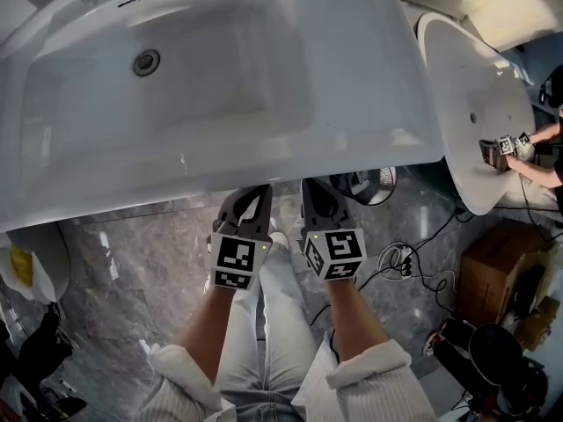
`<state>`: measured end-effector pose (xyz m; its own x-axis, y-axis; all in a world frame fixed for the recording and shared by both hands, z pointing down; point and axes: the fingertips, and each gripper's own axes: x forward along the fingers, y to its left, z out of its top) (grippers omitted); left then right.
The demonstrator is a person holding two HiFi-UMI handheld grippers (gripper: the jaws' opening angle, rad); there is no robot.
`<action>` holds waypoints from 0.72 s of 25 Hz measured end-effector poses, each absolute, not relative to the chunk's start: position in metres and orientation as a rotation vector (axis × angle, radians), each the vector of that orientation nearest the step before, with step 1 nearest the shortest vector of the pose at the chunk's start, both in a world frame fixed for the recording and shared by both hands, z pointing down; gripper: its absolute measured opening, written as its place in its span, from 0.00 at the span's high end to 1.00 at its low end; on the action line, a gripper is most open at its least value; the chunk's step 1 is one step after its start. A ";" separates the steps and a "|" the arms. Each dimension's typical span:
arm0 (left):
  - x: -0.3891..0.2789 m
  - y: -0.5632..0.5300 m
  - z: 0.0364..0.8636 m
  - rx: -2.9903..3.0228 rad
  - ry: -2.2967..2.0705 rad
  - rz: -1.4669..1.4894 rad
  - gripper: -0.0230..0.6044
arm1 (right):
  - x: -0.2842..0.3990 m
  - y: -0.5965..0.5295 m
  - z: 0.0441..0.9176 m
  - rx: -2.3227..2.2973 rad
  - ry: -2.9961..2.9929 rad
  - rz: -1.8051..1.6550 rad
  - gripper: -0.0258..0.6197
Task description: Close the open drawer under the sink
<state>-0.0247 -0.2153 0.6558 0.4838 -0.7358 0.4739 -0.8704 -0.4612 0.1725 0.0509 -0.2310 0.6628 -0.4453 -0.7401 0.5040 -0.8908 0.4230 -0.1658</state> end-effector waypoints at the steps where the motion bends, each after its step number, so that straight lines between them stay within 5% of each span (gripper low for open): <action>1: -0.024 -0.212 0.653 2.344 -1.340 0.468 0.94 | 0.051 -0.228 0.659 1.396 -2.333 0.588 0.95; 18: 0.007 -0.176 0.554 2.388 -1.333 0.381 0.94 | 0.066 -0.193 0.559 1.396 -2.397 0.590 0.95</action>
<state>0.0074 -0.1756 0.5536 0.5142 -0.7538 0.4091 -0.8561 -0.4795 0.1926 0.0658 -0.1934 0.5587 -0.4802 -0.7505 0.4541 -0.8755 0.4419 -0.1955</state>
